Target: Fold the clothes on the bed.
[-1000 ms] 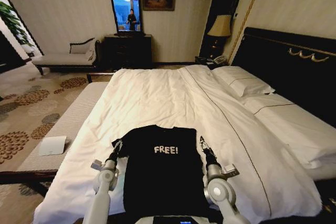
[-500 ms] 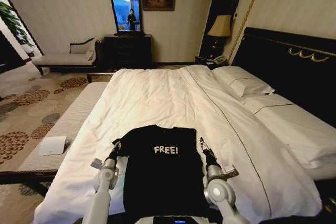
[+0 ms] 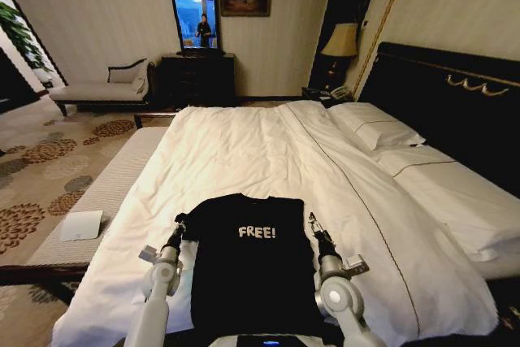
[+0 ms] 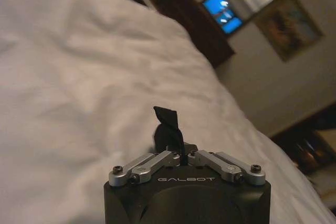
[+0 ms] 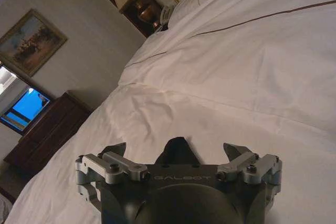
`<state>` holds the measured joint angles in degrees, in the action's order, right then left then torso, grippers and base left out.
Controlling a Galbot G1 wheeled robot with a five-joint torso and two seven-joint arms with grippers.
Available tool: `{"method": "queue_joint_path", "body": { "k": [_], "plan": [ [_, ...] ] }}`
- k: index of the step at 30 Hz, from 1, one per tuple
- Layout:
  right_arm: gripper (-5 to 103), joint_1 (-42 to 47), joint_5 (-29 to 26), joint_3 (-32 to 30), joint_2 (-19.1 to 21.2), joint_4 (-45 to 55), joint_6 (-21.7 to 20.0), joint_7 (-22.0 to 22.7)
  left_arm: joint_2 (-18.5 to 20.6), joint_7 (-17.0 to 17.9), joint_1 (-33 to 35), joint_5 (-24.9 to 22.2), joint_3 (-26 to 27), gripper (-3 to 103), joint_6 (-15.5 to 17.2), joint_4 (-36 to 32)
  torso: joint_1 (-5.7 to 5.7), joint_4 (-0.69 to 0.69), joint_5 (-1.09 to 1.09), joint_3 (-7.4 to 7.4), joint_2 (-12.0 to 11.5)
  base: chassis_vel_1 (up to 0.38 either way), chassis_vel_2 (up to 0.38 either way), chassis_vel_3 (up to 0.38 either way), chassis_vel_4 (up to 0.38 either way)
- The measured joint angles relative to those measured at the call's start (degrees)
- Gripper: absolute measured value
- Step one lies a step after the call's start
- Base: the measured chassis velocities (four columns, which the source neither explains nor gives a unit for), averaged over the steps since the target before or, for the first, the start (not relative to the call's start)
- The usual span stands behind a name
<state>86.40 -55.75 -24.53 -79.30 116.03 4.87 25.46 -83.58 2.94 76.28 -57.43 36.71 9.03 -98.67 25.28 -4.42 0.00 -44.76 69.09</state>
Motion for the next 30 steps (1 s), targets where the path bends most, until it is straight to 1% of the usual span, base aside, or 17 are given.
{"method": "queue_joint_path", "body": {
  "k": [2, 3, 5, 7, 8, 10, 18, 20, 30],
  "plan": [
    [100, -0.2, 0.0, 0.1, 0.0, -0.3, 0.0, 0.0, 0.1, -0.3, 0.5, 0.9, -0.7, 2, -0.1, -1.1, 0.00, 0.00, 0.00, 0.00, 0.0, 0.000, 0.000, 0.000, 0.000],
    [100, -0.6, 0.1, 0.4, 0.1, -0.7, 0.0, 0.0, 0.2, -0.6, 1.1, 2.1, -1.4, 2, -0.1, -2.3, 0.00, -0.01, 0.00, 0.00, 0.0, 0.000, 0.000, 0.000, 0.000],
    [100, -1.0, 0.1, 0.9, 0.3, -1.2, 0.0, 0.0, 0.2, -1.0, 1.8, 4.3, -2.6, 2, -0.4, -3.6, 0.01, 0.02, 0.02, 0.00, 0.0, 0.000, 0.000, 0.000, 0.000],
    [100, -1.1, 0.1, 1.0, 0.4, -1.4, -0.1, 0.0, 0.1, -1.2, 1.9, 6.0, -4.2, 2, -0.6, -3.8, 0.00, 0.01, 0.00, 0.00, 0.0, 0.000, 0.000, 0.000, 0.000],
    [100, -1.1, 0.1, 1.0, 0.4, -1.4, -0.1, 0.0, 0.1, -1.2, 1.9, 6.0, -4.2, 2, -0.6, -3.8, 0.00, 0.01, 0.00, 0.00, 0.0, 0.000, 0.000, 0.000, 0.000],
    [100, -1.1, 0.1, 1.0, 0.6, -1.5, -0.1, 0.0, 0.2, -1.6, 1.7, 7.1, -5.8, 2, -0.7, -3.4, 0.00, 0.00, 0.00, 0.00, 0.0, 0.000, 0.000, 0.000, 0.000],
    [100, -1.1, 0.2, 0.7, 0.8, -1.7, -0.1, 0.0, 0.2, -3.3, 1.3, 7.7, -9.0, 2, -0.4, -2.6, 0.00, 0.00, 0.00, 0.00, 0.0, 0.000, 0.000, 0.000, 0.000],
    [100, -1.3, 0.2, 0.7, 0.7, -2.2, 0.0, 0.0, 0.5, -3.9, 1.3, 8.4, -10.3, 2, -0.3, -1.9, 0.00, 0.00, 0.00, 0.00, 0.0, 0.000, 0.000, 0.000, 0.000],
    [100, -1.8, 0.3, 0.8, 0.5, -3.4, 0.1, -0.1, 0.1, -3.8, -0.3, 9.2, -12.3, 2, -0.3, 1.0, 0.00, 0.00, 0.00, 0.00, 0.0, 0.000, 0.000, 0.000, 0.000]
  ]
}}
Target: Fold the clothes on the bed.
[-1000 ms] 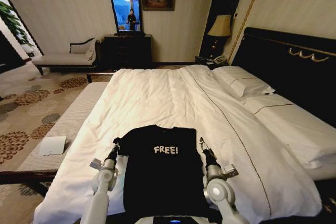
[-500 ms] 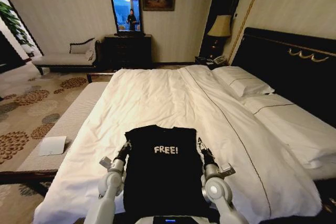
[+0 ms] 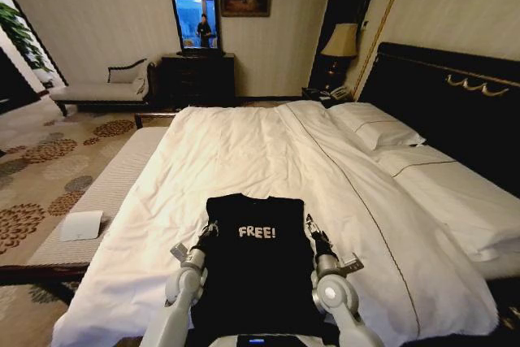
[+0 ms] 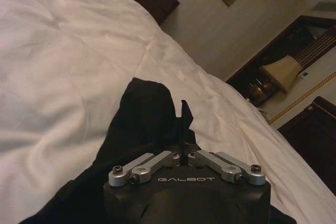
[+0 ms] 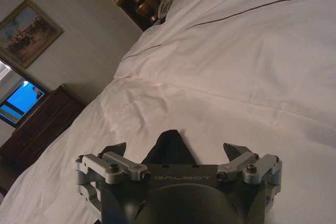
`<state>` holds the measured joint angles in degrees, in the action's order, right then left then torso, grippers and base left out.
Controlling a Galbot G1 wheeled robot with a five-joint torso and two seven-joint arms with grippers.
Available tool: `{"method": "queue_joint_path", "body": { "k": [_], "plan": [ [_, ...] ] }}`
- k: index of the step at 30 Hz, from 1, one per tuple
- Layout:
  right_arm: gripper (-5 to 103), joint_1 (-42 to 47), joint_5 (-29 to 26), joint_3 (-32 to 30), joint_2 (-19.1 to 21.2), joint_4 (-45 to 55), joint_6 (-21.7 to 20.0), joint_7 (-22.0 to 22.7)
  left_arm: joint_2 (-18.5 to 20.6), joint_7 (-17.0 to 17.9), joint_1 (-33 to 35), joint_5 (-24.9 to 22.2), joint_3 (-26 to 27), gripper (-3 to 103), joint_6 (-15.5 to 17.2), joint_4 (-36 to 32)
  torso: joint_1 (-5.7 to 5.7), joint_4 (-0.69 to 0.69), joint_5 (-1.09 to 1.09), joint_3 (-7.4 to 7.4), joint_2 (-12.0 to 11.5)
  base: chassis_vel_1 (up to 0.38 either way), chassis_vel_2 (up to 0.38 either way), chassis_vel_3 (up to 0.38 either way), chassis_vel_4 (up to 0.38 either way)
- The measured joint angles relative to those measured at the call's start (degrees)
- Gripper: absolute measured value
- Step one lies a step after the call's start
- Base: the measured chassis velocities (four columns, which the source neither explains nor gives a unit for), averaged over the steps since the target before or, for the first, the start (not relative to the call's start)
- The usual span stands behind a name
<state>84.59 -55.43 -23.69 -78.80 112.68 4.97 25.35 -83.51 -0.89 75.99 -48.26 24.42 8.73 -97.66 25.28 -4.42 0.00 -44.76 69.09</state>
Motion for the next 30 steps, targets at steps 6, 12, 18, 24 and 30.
{"method": "queue_joint_path", "body": {
  "k": [6, 12, 18, 24, 30],
  "plan": [
    [100, 0.1, 0.3, 0.0, 0.0, -0.4, 0.1, -0.1, -1.2, 0.6, -1.0, -0.1, -0.3, 14, 0.0, 1.6, 0.00, 0.00, 0.00, 0.00, 0.0, 0.000, 0.000, 0.000, 0.000],
    [100, 0.2, 0.8, 0.1, -0.2, -0.5, 0.1, -0.1, -2.6, 0.8, -0.9, -0.4, -0.9, 35, -0.1, 1.6, 0.00, 0.00, -0.01, 0.00, 0.0, 0.000, 0.000, 0.000, 0.000],
    [100, 0.6, 1.1, 0.2, -0.4, -0.1, 0.2, -0.1, -3.0, 1.2, 2.4, -2.2, -1.4, 62, 0.5, -3.3, 0.00, 0.00, 0.00, 0.00, 0.0, 0.000, 0.000, 0.000, 0.000],
    [100, 1.0, 1.3, 0.2, -0.4, 0.1, 0.3, -0.1, -2.8, 1.2, 4.4, -3.4, -0.4, 78, 0.6, -6.2, 0.00, 0.00, 0.00, 0.00, 0.0, 0.000, 0.000, 0.000, 0.000],
    [100, 1.8, 1.6, 0.1, -0.3, 1.1, 0.7, -0.1, -3.4, 1.3, 5.0, -5.8, 2.0, 98, 0.5, -8.6, 0.00, 0.01, 0.00, 0.00, 0.0, 0.000, 0.000, 0.000, 0.000]
  ]
}}
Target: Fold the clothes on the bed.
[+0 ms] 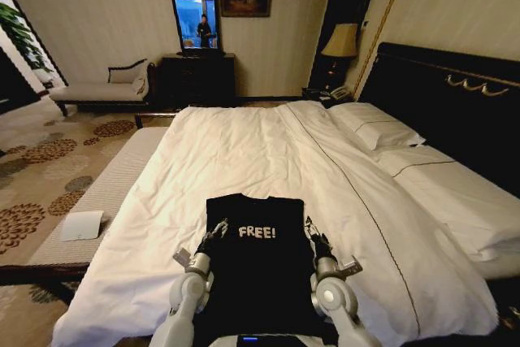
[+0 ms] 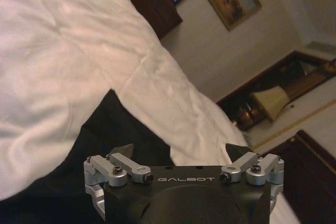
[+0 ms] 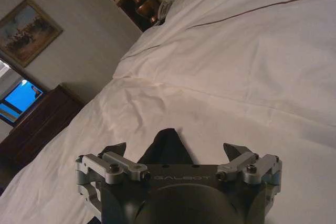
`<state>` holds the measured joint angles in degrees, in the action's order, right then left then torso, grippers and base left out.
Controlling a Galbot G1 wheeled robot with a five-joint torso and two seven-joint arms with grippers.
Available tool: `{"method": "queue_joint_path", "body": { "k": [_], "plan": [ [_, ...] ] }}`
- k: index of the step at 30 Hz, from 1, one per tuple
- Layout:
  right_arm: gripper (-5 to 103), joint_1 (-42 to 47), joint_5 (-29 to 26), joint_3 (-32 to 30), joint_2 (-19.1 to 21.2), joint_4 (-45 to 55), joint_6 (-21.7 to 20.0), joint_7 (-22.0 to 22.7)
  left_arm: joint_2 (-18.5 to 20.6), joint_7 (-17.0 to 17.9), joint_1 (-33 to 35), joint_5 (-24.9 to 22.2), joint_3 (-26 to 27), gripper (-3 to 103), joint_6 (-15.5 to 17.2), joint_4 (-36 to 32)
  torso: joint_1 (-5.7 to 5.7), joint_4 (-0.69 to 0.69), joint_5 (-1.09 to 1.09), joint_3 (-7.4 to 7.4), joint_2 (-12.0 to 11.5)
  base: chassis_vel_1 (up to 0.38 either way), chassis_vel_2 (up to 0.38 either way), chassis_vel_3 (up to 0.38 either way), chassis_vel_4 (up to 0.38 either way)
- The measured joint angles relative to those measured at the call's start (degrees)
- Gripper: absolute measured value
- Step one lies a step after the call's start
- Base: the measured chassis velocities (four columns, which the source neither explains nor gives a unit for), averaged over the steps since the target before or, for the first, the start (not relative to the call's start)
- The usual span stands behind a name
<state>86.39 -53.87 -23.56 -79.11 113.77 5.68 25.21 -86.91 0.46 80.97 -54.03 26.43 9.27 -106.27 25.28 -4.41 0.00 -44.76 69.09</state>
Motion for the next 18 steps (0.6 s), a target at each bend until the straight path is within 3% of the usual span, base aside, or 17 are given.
{"method": "queue_joint_path", "body": {
  "k": [5, 11, 18],
  "plan": [
    [100, 0.8, 0.2, -0.1, 0.2, 0.9, 0.2, 0.0, -0.6, 0.4, -1.2, 0.7, 0.3, 100, -0.1, 1.6, 0.00, 0.00, 0.00, 0.00, 0.0, 0.000, 0.000, 0.000, 0.000],
    [100, 2.5, 0.5, -0.3, 0.6, 3.2, 0.3, 0.0, 0.1, 1.0, -1.0, 5.2, -0.2, 100, -1.0, 7.0, 0.00, 0.00, -0.01, 0.00, 0.0, 0.000, 0.000, 0.000, 0.000],
    [100, 3.1, 0.8, -0.4, 0.7, 3.8, 0.5, 0.1, 1.1, 1.1, 4.7, 5.7, -1.2, 100, -1.0, 0.1, 0.00, 0.00, 0.00, 0.00, 0.0, 0.000, 0.000, 0.000, 0.000]
  ]
}}
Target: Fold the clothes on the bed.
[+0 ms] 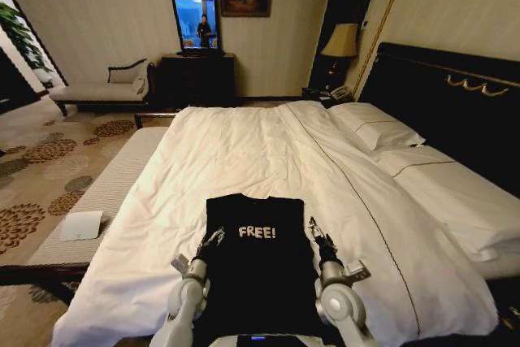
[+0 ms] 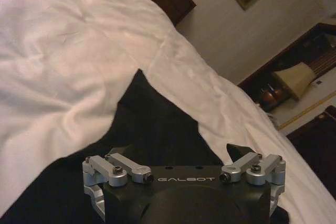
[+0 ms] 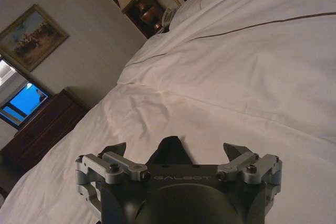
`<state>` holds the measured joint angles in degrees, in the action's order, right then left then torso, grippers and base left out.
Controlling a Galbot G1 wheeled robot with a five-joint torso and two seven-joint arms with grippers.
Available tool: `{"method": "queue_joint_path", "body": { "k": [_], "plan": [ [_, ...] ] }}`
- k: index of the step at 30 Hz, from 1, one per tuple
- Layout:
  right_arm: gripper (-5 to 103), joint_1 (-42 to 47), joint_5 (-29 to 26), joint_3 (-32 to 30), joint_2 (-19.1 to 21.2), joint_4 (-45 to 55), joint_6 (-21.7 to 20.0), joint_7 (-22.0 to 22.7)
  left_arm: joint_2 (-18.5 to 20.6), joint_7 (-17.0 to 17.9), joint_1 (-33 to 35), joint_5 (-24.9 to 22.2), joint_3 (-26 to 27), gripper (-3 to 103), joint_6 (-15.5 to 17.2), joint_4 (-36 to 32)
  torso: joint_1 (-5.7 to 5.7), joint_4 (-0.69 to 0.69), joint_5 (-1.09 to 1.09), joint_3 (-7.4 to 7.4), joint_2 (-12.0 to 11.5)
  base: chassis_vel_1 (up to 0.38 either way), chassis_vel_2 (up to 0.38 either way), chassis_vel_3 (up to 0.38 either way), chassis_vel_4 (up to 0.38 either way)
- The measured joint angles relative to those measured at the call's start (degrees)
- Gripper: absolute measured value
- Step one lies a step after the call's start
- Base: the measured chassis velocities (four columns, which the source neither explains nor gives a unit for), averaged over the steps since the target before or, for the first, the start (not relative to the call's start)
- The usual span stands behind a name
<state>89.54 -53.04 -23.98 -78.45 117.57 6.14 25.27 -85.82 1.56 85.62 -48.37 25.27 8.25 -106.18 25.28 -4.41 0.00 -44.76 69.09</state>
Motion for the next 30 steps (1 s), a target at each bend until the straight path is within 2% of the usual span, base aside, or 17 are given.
{"method": "queue_joint_path", "body": {
  "k": [5, 10, 15, 19, 22, 30],
  "plan": [
    [100, -0.6, -0.2, 0.3, -0.5, 0.7, -0.5, 1.0, 0.5, 0.1, 3.7, 1.2, 1.0, 100, 0.0, -3.4, 0.00, 0.00, -0.01, 0.00, 0.0, 0.000, 0.000, 0.000, 0.000],
    [100, -2.6, -2.6, -0.4, -0.3, 0.0, -1.7, 3.2, 0.3, 0.8, 5.8, -2.0, 3.5, 100, 0.6, -8.0, 0.00, 0.01, 0.00, 0.00, 0.0, 0.000, 0.000, 0.000, 0.000],
    [100, -2.6, -3.0, -0.5, 0.1, -0.2, -1.9, 3.4, 0.2, 1.0, 5.1, -2.4, 4.0, 100, 0.7, -9.1, 0.00, 0.01, 0.00, 0.00, 0.0, 0.000, 0.000, 0.000, 0.000],
    [100, -2.3, -2.7, -0.3, 0.0, -0.2, -1.9, 3.4, -0.1, 1.0, 2.2, -1.5, 3.3, 100, -0.1, -6.4, 0.00, 0.00, 0.00, 0.00, 0.0, 0.000, 0.000, 0.000, 0.000],
    [100, -1.5, -2.0, -0.2, -0.1, -0.4, -1.8, 3.3, -0.2, 1.0, 0.1, 1.7, 1.1, 100, -1.2, -2.4, 0.00, -0.01, -0.01, -0.01, 0.0, 0.000, 0.000, 0.000, 0.000],
    [100, -0.8, -1.7, -0.5, 0.4, -0.2, -1.6, 3.3, -1.0, 0.6, 0.7, 7.2, -2.1, 100, -2.8, 2.9, 0.00, -0.01, -0.01, 0.00, 0.0, 0.000, 0.000, 0.000, 0.000]
  ]
}}
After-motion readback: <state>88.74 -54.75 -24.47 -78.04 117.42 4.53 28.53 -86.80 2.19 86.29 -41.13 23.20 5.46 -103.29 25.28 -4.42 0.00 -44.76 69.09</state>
